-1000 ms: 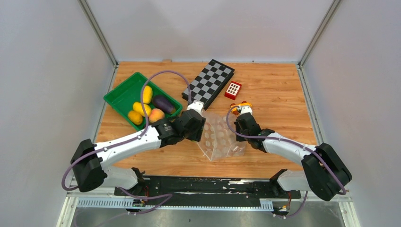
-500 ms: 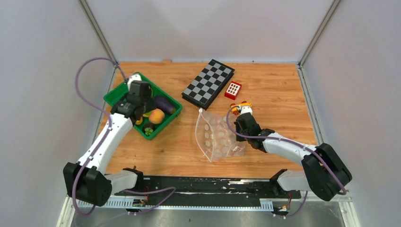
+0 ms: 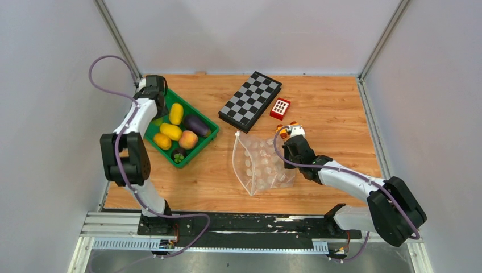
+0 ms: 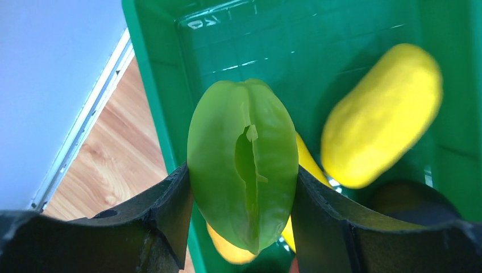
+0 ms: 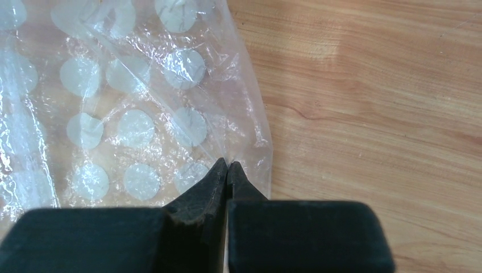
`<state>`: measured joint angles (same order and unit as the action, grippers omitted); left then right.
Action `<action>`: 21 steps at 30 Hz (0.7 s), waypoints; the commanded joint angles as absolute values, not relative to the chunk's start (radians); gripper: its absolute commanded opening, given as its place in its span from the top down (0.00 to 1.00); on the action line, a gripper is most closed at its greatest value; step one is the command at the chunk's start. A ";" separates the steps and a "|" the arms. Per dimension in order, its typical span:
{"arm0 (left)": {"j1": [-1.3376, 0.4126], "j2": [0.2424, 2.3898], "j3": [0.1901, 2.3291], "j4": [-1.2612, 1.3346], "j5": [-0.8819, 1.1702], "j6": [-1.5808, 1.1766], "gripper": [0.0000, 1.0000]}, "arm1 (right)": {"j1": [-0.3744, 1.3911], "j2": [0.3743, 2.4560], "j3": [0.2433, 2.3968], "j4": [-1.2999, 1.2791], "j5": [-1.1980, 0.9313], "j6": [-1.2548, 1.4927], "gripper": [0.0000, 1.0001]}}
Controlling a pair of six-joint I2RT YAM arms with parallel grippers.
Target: Open the zip-top bag and remove the fake food
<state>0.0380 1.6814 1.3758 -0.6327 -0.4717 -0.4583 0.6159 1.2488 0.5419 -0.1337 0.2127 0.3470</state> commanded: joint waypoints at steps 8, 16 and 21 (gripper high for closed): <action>0.118 1.880 1.425 -0.618 -0.518 -0.400 0.49 | 0.616 1.236 0.551 -0.120 0.238 0.357 0.98; 0.124 1.913 1.430 -0.629 -0.510 -0.397 0.24 | 0.616 1.222 0.544 -0.120 0.240 0.357 0.99; 0.124 1.889 1.427 -0.645 -0.491 -0.400 0.14 | 0.617 1.189 0.533 -0.122 0.232 0.359 0.99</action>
